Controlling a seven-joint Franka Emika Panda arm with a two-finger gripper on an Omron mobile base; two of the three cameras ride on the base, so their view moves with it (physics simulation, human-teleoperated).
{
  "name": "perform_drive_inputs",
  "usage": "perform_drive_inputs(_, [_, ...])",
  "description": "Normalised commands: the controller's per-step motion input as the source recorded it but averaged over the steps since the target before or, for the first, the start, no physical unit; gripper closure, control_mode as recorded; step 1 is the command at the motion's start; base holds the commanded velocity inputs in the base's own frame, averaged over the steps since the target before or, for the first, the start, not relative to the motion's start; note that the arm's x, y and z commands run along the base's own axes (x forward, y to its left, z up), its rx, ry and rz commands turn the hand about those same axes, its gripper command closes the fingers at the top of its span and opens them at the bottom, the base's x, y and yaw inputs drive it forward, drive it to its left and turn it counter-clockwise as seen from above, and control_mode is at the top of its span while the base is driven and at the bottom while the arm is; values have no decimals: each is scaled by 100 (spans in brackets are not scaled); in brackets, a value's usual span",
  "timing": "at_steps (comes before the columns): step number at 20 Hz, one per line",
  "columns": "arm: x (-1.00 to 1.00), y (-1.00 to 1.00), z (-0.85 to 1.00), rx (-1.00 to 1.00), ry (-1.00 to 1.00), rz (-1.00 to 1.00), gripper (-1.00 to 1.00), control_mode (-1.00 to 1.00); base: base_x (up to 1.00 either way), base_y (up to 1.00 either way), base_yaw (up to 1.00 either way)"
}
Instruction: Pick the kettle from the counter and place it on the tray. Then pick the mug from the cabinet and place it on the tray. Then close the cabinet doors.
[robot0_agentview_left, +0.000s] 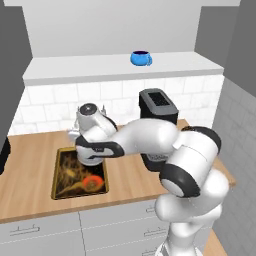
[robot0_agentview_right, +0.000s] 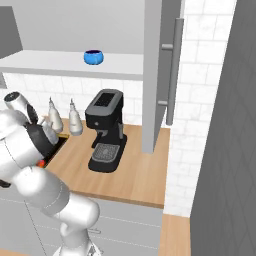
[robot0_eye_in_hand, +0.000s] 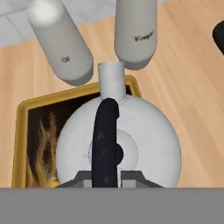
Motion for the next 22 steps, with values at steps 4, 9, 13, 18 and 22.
perform_drive_inputs(4, [46,25,-4,1,4,0,100,-100,0,0,0])
perform_drive_inputs(9, [17,19,-19,1,0,-2,100,-100,0,0,0])
perform_drive_inputs(13, [0,17,-21,0,0,-5,100,-100,0,0,0])
perform_drive_inputs(18, [6,13,-20,0,0,-5,100,-100,0,0,0])
perform_drive_inputs(22, [22,1,-18,1,0,-6,100,-100,0,0,0])
